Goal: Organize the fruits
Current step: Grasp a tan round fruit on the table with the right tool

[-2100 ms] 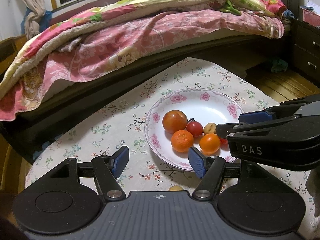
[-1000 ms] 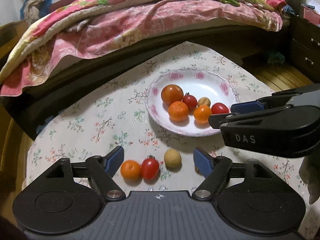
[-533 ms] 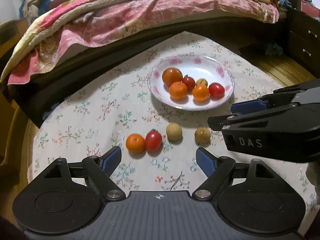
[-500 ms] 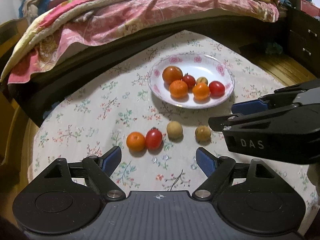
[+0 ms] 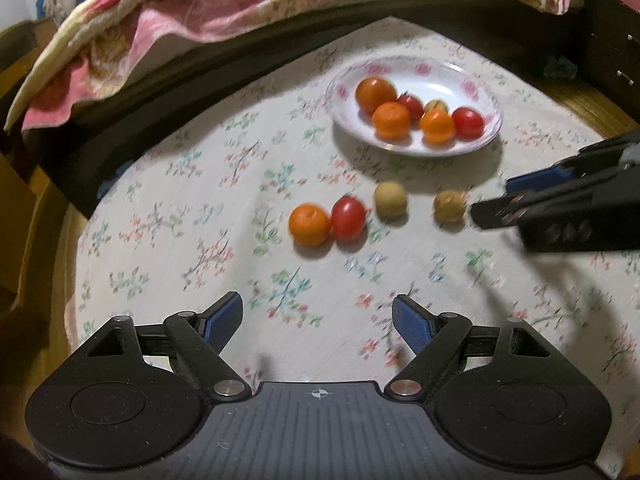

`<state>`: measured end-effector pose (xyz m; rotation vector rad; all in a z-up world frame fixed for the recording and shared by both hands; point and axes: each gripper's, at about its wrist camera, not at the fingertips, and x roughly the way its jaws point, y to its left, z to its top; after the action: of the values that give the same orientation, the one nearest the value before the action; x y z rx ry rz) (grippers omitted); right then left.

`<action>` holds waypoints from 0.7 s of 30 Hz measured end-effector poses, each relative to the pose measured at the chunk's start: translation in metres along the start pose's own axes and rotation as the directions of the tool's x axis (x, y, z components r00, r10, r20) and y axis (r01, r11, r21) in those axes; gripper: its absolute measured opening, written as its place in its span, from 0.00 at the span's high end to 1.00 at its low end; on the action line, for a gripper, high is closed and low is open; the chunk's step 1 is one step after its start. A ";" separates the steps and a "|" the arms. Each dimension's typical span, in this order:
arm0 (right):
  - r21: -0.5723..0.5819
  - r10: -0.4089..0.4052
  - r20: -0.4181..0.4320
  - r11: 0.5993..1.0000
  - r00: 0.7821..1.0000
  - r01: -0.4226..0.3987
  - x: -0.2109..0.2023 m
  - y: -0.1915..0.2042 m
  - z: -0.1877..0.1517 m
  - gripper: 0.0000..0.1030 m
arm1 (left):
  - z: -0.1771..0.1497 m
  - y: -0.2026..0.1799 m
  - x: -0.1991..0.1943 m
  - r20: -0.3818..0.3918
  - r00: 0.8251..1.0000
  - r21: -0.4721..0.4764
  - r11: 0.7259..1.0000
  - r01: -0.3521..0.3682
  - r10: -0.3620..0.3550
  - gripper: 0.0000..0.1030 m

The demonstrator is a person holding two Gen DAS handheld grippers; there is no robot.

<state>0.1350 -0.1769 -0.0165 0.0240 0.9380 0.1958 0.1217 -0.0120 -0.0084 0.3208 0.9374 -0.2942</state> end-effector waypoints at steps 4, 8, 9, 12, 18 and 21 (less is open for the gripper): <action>-0.005 0.019 -0.012 1.000 1.000 -0.020 0.008 -0.003 -0.001 0.61 | -0.008 0.005 0.005 -0.007 1.000 0.001 1.000 0.017 -0.017 0.16; -0.030 0.046 -0.003 0.999 0.999 -0.046 0.015 0.001 0.002 0.61 | -0.011 0.006 0.009 0.001 0.999 -0.002 0.999 0.052 -0.052 0.16; -0.038 0.053 0.000 0.998 0.999 -0.053 0.016 0.001 0.003 0.61 | -0.011 0.006 0.009 0.007 0.998 -0.001 0.998 0.058 -0.058 0.16; -0.051 0.060 0.006 0.997 0.998 -0.060 0.023 0.002 0.006 0.61 | -0.010 0.007 0.009 0.029 0.997 -0.004 0.997 0.077 -0.076 0.16; -0.051 0.059 -0.024 0.997 0.998 -0.060 0.039 -0.001 0.010 0.61 | -0.002 0.009 0.017 0.091 0.991 0.000 0.995 0.101 -0.100 0.16; -0.052 0.050 -0.021 0.997 0.999 -0.051 0.042 -0.002 0.011 0.62 | 0.004 0.012 0.025 0.114 0.990 0.005 0.997 0.083 -0.083 0.17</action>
<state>0.1676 -0.1704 -0.0435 -0.0025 0.9524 0.2678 0.1432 -0.0053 -0.0253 0.2630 0.8388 -0.3853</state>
